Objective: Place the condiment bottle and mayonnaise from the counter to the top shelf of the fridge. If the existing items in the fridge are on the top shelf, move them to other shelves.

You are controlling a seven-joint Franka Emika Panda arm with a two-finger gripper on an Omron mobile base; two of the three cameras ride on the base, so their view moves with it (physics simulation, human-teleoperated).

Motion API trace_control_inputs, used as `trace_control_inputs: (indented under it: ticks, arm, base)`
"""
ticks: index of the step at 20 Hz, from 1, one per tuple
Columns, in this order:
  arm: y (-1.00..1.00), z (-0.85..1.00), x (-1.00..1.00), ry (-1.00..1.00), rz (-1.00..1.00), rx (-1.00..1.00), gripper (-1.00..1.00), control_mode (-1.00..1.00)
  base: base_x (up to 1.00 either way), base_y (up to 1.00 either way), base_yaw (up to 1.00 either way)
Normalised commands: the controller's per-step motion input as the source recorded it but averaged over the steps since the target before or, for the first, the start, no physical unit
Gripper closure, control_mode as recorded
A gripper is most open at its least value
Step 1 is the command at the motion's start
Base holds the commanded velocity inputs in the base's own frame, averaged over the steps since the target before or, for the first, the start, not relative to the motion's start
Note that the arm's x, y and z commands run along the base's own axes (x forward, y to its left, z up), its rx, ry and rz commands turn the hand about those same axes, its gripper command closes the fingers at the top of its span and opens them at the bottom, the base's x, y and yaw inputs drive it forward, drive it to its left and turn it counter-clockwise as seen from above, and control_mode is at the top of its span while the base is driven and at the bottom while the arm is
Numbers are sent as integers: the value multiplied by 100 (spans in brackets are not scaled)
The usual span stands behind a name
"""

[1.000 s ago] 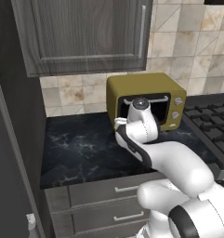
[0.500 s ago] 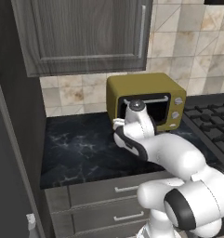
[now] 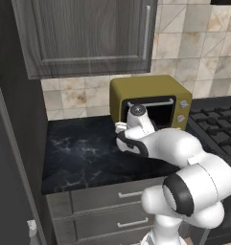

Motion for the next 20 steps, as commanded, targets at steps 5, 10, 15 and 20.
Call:
trace_control_inputs:
  ticks: [5, 10, 15, 20]
  arm:
    - [0, -20, 28, 0, -3, 0, -100, -100]
    - [0, -20, 28, 0, -2, 0, -100, -100]
    - [0, -15, 26, 0, -1, 0, -100, -100]
    - [0, -11, 22, 0, 0, 0, -100, -100]
  base:
    - [0, 0, 0]
    - [0, 0, 0]
    - [0, 0, 0]
    - [0, 0, 0]
